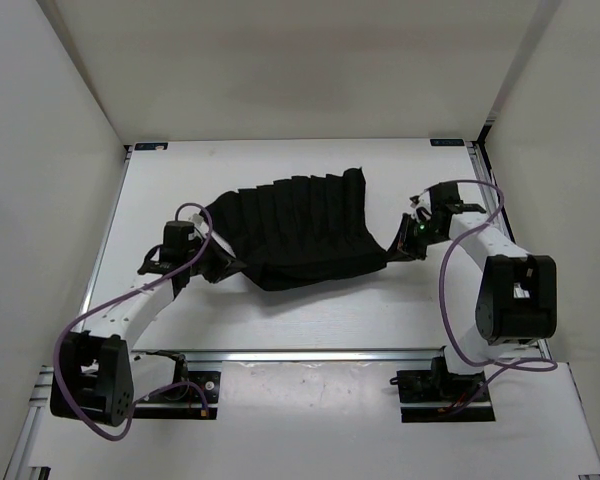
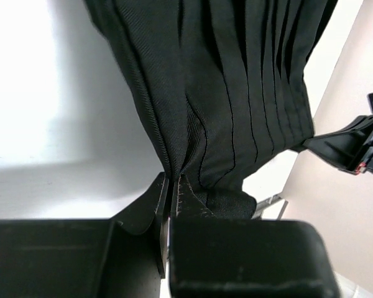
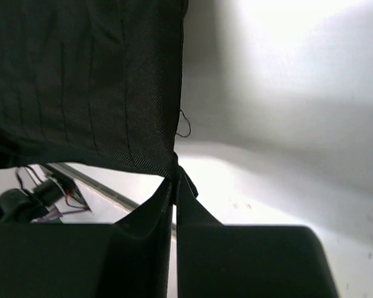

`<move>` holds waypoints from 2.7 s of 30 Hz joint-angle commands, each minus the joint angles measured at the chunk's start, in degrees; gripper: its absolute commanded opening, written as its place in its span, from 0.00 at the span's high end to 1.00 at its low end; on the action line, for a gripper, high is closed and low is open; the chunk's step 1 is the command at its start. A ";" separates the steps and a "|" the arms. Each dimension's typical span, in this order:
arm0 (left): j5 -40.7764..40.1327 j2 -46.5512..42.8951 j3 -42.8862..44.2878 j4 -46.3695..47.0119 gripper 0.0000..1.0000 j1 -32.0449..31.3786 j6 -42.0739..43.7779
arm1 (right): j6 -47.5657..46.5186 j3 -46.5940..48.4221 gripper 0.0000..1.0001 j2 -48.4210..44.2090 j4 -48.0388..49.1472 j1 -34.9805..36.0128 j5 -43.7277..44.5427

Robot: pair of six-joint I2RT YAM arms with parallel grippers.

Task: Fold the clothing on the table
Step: Fold the skirt

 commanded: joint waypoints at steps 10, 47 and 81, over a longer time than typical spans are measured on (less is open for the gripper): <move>3.21 -1.52 -5.80 0.26 0.59 2.43 1.36 | -4.70 -8.39 1.00 -5.88 -7.12 1.90 9.92; -14.01 -7.86 -11.78 -2.64 0.49 -4.34 -2.60 | -2.59 -0.58 1.00 5.55 -9.32 12.62 1.40; -11.12 -2.23 -12.49 1.23 1.00 -8.83 -2.69 | 0.92 -13.31 0.56 3.43 2.96 9.19 4.74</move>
